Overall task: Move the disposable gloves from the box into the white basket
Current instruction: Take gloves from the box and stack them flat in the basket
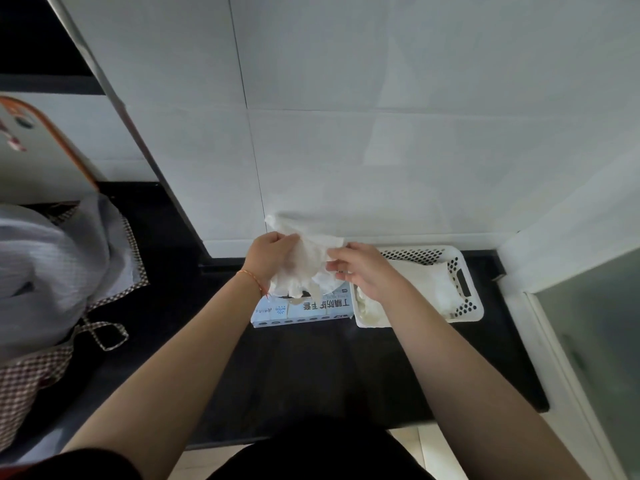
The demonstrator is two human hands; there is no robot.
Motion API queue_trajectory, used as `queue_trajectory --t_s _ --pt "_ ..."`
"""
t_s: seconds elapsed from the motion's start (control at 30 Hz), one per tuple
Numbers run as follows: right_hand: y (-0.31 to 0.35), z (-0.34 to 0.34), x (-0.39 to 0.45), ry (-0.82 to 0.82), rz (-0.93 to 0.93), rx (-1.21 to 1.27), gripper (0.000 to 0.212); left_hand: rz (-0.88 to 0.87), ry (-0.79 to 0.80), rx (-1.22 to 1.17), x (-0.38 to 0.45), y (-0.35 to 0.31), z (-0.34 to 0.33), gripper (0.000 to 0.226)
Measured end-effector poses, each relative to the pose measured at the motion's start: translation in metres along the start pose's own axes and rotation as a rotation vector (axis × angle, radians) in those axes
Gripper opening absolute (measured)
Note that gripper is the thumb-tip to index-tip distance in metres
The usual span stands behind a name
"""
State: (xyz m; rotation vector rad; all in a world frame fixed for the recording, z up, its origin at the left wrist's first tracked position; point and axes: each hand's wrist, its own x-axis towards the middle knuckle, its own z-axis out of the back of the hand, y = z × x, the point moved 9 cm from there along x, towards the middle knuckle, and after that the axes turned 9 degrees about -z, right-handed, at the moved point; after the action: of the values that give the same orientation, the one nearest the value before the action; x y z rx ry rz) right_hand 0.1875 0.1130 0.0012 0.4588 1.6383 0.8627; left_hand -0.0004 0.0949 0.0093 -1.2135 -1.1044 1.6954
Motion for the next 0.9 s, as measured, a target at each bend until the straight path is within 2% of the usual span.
queue_trajectory --t_s 0.13,0.23,0.3,0.4,0.47,0.53,0.57,0.63,0.7,0.73,0.8,0.87,0.9 --pt "0.014 0.015 -0.003 -0.061 0.055 0.173 0.017 -0.012 0.124 0.169 -0.002 0.004 -0.006 0.023" --pt "0.026 0.017 -0.010 -0.086 0.095 0.129 0.018 -0.032 0.212 0.403 0.000 0.008 -0.010 0.012" --pt "0.031 0.011 -0.014 -0.051 0.122 0.040 0.024 -0.079 0.190 0.464 0.000 0.003 -0.011 0.026" --pt "0.034 0.000 -0.017 0.019 0.127 -0.058 0.027 -0.259 0.117 0.283 -0.005 -0.032 -0.013 0.042" --pt "0.039 -0.005 -0.022 0.059 0.137 -0.075 0.024 -0.290 0.303 0.147 -0.008 -0.048 -0.030 0.043" --pt "0.045 -0.008 -0.027 0.087 0.149 -0.057 0.023 -0.218 0.535 0.086 -0.017 -0.050 -0.048 0.045" --pt "0.048 -0.008 -0.030 0.083 0.154 -0.041 0.023 -0.211 0.586 0.083 -0.019 -0.050 -0.051 0.048" --pt "0.053 -0.005 -0.037 0.055 0.150 -0.044 0.020 -0.250 0.546 0.092 -0.015 -0.055 -0.046 0.051" --pt "0.052 0.000 -0.038 0.049 0.114 -0.109 0.006 -0.294 0.479 0.090 -0.011 -0.060 -0.041 0.041" --pt "0.049 0.000 -0.038 0.068 0.085 -0.171 0.009 -0.299 0.474 0.082 -0.012 -0.061 -0.041 0.033" --pt "0.046 -0.002 -0.041 0.062 0.045 -0.384 0.033 -0.315 0.490 0.109 -0.018 -0.065 -0.043 0.019" --pt "0.053 0.001 -0.045 -0.053 0.104 -0.601 0.054 -0.342 0.494 0.195 -0.021 -0.065 -0.048 0.015" --pt "0.059 0.003 -0.047 -0.125 0.176 -0.637 0.054 -0.345 0.496 0.218 -0.022 -0.064 -0.050 0.016"
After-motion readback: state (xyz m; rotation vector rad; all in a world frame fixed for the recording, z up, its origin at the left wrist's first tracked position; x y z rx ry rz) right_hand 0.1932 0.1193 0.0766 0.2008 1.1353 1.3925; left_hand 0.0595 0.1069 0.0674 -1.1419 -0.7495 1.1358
